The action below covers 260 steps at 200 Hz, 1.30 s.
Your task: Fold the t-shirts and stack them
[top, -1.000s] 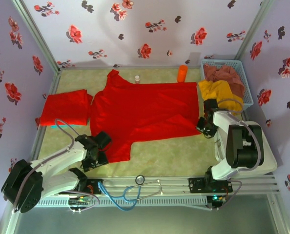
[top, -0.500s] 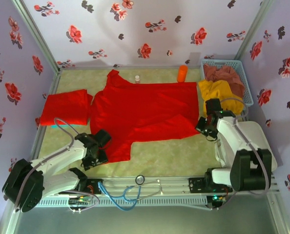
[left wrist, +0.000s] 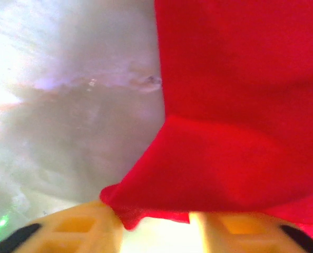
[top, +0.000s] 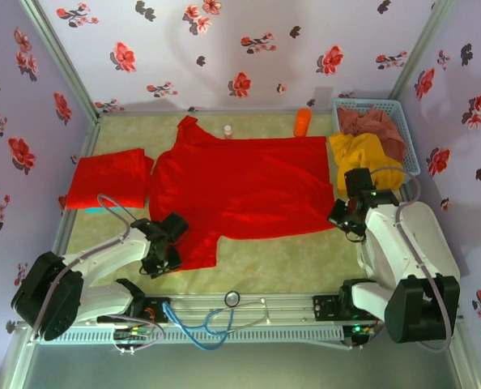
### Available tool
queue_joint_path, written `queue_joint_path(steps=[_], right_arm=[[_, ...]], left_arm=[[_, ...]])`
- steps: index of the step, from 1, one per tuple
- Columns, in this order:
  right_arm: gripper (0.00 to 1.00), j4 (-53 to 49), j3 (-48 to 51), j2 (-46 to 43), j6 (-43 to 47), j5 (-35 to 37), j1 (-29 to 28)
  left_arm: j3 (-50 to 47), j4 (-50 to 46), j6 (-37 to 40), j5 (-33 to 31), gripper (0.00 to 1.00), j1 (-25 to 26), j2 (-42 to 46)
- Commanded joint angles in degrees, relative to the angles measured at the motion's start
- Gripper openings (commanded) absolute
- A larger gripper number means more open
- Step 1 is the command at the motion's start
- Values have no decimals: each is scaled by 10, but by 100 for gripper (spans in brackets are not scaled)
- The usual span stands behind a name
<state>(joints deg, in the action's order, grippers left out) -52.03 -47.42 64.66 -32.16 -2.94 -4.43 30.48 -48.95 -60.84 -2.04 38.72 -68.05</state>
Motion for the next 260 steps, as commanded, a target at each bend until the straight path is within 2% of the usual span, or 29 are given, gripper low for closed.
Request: queue_joint_path(steps=[1,37,91,125,159,191,240,260], right_arm=[[0,-14,-5,-21,-13,24,-1],[0,-11,-3,-28,-10,20,-1],[0,-8,3,-44,-17,28,5],[0,-12,3,-47,-19,32,7],[0,-25,-2,-54,-22,29,6],[0,-26,6,-58,-26,21,6],[0,-39,6,-85,-38,35,7],[0,-37,24,-104,-51,37,7]], left_arm=[[-38,44,-2,-17,28,-5,-22],[-40,19,-5,1,0,-1,0],[4,-113,-61,4,0,38,107],[30,-188,-95,4,0,74,138],[39,-206,-127,19,0,111,156],[41,-208,-150,19,0,125,168],[60,-241,-225,-1,0,195,169],[73,-283,-237,-19,0,203,170]])
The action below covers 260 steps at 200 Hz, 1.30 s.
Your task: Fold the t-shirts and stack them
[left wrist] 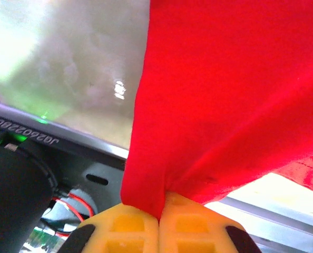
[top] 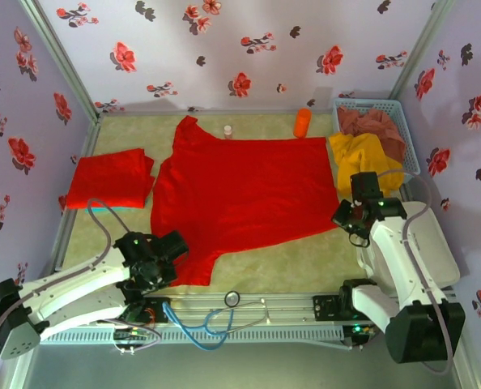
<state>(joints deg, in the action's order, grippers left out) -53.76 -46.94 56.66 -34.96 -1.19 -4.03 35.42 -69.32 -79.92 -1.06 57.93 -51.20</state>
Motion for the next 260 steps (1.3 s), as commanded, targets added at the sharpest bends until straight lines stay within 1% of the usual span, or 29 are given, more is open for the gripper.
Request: queue_joint_path(steps=[1,23,42,74,93,116,137,148,157,184,199,226,237,260], right_arm=[[0,-20,20,-24,-24,20,3],[0,-19,28,-40,-35,41,3],[0,-6,34,-42,-31,35,3],[0,24,33,-33,-26,11,3],[0,55,15,-33,-18,-14,3],[0,77,-34,-28,-5,-28,3],[0,114,-80,-25,15,-21,3],[0,135,-107,-14,25,-21,3],[0,142,-139,2,26,-22,3],[0,174,-227,40,18,-28,3],[0,198,-266,52,15,-26,3],[0,206,-350,81,20,-10,3],[0,208,-385,91,30,-12,3],[0,231,-427,95,39,-28,3]], left_arm=[[24,-81,-46,-30,0,11,1],[33,-105,-50,-54,0,11,13],[33,-87,-39,-62,0,4,25],[53,-25,10,-68,0,-23,28],[88,-2,47,-80,0,-57,24],[167,15,125,-80,0,-118,10],[262,29,214,-75,0,-179,-25],[316,33,261,-64,0,-210,-58],[365,32,299,-59,0,-226,-89],[546,18,411,-62,0,-251,-179],[653,-5,464,-65,0,-276,-230],[854,-55,533,-68,0,-322,-318],[939,-74,556,-70,0,-328,-349],[1116,-106,599,-80,0,-330,-405]])
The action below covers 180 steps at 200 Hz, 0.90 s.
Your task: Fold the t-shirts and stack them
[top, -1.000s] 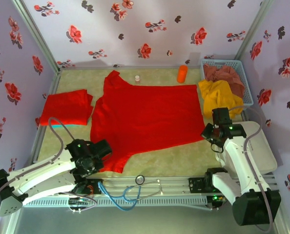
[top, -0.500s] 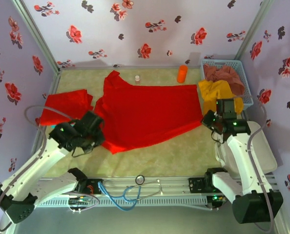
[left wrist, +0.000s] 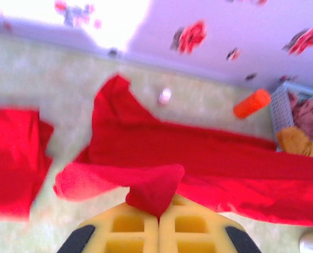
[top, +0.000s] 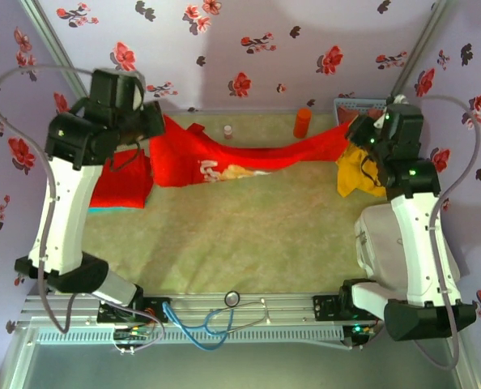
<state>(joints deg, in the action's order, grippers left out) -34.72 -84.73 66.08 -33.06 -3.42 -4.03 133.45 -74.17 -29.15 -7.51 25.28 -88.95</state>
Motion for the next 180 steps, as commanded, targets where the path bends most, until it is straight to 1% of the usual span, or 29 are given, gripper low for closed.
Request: queue_joint_path(steps=[1,15,25,37,79,119,141,154,180], right_arm=[[0,41,-51,1,20,-6,3],[0,56,-69,-2,21,-16,2],[0,68,-77,-7,20,-19,3],[0,88,-78,-17,19,-27,3],[0,162,-56,-71,15,-76,2],[0,192,-49,-132,15,-117,0],[0,198,-46,-168,15,-141,0],[0,206,-41,-193,14,-155,0],[0,181,-67,-222,7,-134,0]], left_arm=[[141,-58,93,-16,0,-4,-29],[192,-49,117,-17,0,-4,-34],[189,-27,135,-14,0,-3,-20],[154,11,156,-9,0,-4,15],[-23,179,218,68,0,-4,180],[-88,269,248,143,0,-4,290],[-104,298,258,184,0,-4,331],[-98,307,260,187,0,-4,347],[-50,317,265,200,0,-9,348]])
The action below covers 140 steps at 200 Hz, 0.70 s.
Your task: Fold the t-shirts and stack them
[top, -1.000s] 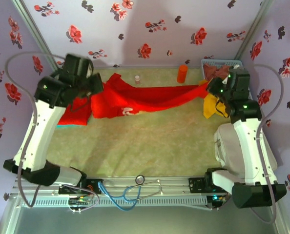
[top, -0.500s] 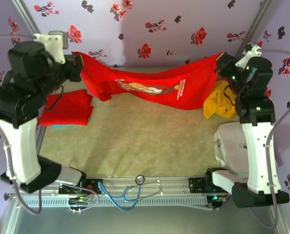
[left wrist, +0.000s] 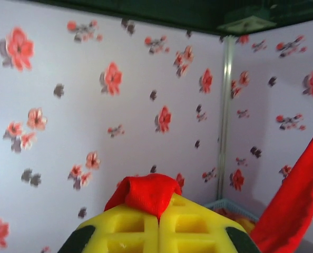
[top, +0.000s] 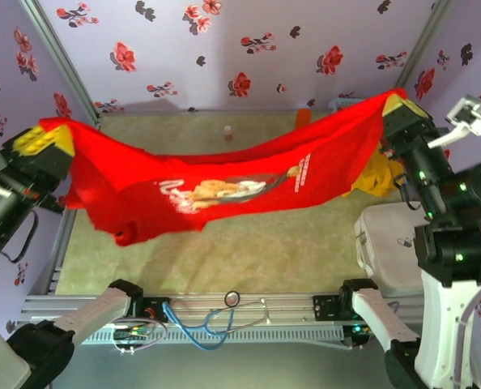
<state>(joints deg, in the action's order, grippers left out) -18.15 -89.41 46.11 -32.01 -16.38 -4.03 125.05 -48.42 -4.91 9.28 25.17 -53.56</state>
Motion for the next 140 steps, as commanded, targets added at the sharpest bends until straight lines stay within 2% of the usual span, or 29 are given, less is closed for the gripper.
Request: queue_joint_path(steps=[1,30,56,68,93,120,140], right_arm=[[0,14,-22,-23,-4,-4,0],[0,-30,-62,-18,-18,31,0],[0,-110,-66,7,-29,83,0],[0,-159,-50,19,-57,115,0],[0,-160,47,20,-89,98,0],[0,-142,159,38,-81,106,0],[0,-96,231,70,-70,114,0]], left_arm=[[36,60,22,31,0,-9,-8],[74,60,23,-2,0,-14,-48],[35,69,13,-99,0,-15,-64],[-1,75,8,-141,0,-14,-65],[-122,108,-6,-177,0,-15,-52],[-266,159,-8,-219,0,-16,-47],[-356,202,-33,-219,0,-28,-61]])
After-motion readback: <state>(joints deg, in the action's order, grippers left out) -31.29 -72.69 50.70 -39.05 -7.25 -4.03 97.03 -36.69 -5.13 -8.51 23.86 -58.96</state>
